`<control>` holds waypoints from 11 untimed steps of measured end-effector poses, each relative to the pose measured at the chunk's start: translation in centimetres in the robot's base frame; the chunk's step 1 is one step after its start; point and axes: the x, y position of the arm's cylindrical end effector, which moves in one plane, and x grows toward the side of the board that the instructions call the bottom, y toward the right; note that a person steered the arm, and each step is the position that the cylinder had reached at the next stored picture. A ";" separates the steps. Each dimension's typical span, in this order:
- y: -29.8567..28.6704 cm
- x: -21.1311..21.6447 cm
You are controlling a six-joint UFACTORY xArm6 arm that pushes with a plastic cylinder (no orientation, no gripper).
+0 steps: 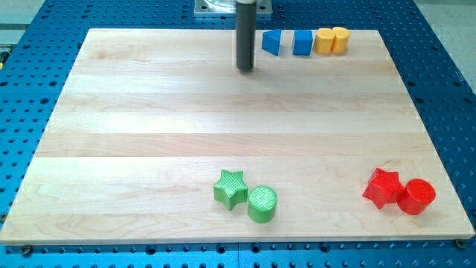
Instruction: Separate the red star from the red circle
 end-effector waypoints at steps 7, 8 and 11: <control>20.1 28.2; 18.5 27.4; 12.0 20.3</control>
